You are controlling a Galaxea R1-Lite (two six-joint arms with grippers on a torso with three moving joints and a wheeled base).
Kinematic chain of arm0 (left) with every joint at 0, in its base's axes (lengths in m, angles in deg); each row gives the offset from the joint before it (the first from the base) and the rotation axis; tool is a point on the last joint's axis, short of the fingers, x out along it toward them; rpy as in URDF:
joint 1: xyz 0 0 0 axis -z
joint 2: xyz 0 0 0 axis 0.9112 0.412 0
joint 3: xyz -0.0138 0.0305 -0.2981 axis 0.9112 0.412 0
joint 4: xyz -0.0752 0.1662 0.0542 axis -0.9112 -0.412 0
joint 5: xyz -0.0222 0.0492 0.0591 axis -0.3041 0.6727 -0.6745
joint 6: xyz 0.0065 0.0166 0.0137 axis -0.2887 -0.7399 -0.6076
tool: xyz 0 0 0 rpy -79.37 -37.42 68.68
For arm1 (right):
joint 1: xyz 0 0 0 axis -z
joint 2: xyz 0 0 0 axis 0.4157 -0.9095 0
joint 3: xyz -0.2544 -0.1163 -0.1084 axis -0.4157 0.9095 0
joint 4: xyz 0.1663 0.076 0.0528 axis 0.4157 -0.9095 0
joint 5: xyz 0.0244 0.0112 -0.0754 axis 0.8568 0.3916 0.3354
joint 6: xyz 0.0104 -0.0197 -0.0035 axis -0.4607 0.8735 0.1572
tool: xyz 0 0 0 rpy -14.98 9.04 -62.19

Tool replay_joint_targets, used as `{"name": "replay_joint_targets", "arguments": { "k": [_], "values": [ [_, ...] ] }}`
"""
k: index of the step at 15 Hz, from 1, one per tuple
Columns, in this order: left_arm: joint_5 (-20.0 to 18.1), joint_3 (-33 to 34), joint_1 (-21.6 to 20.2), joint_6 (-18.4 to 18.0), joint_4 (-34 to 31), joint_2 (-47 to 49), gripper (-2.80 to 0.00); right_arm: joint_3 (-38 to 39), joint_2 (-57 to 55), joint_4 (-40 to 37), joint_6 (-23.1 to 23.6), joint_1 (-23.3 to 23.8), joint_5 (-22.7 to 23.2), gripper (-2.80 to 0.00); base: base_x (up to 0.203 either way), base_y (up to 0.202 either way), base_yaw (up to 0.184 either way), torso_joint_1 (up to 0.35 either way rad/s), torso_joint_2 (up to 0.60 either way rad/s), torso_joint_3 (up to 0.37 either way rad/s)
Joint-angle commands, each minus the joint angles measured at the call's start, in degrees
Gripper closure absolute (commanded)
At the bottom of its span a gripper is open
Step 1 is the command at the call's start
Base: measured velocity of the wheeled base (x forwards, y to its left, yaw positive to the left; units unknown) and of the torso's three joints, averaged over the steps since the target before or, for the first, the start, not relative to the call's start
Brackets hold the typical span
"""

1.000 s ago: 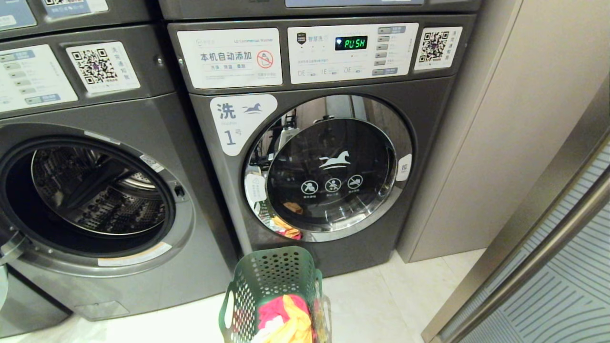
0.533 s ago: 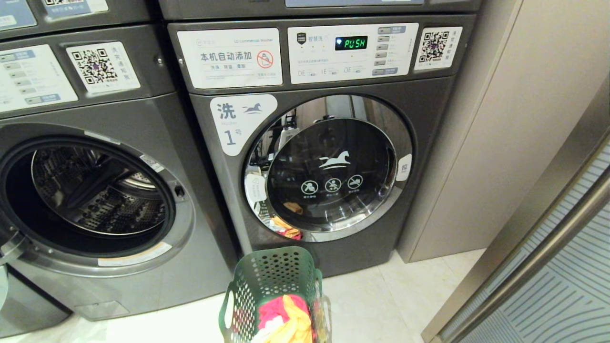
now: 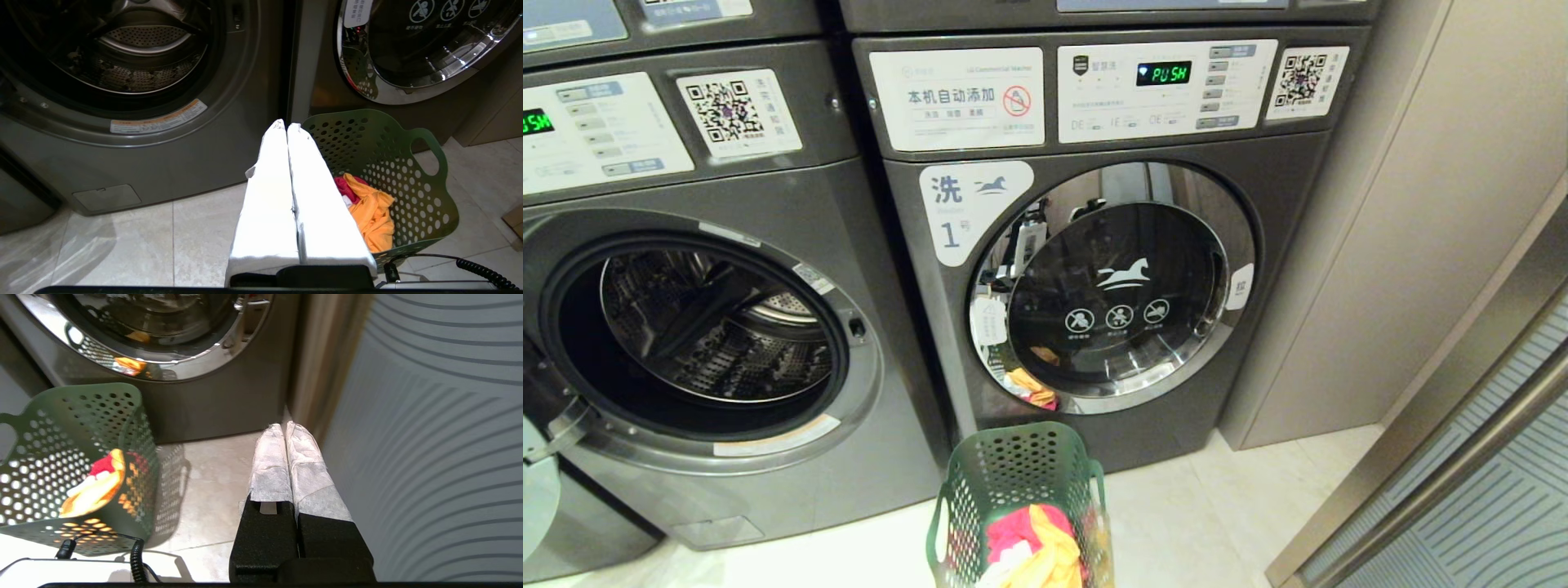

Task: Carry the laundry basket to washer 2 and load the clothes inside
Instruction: Place the clothes into the washing machine

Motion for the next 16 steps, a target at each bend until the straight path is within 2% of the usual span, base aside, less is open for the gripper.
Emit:
{"name": "replay_joint_targets", "arguments": {
  "k": [1,16],
  "values": [
    [-0.02,0.0,0.0,0.0,0.0,0.01,0.0,-0.01,-0.07,-0.04,0.11,-0.02,0.04,0.0,0.0,0.197,-0.004,0.002,0.0,0.002],
    [0.06,0.0,0.0,0.43,0.0,0.01,0.0,-0.01,-0.07,-0.04,0.11,-0.02,-0.05,0.0,0.0,0.196,-0.001,0.002,0.0,0.002]
  ]
}}
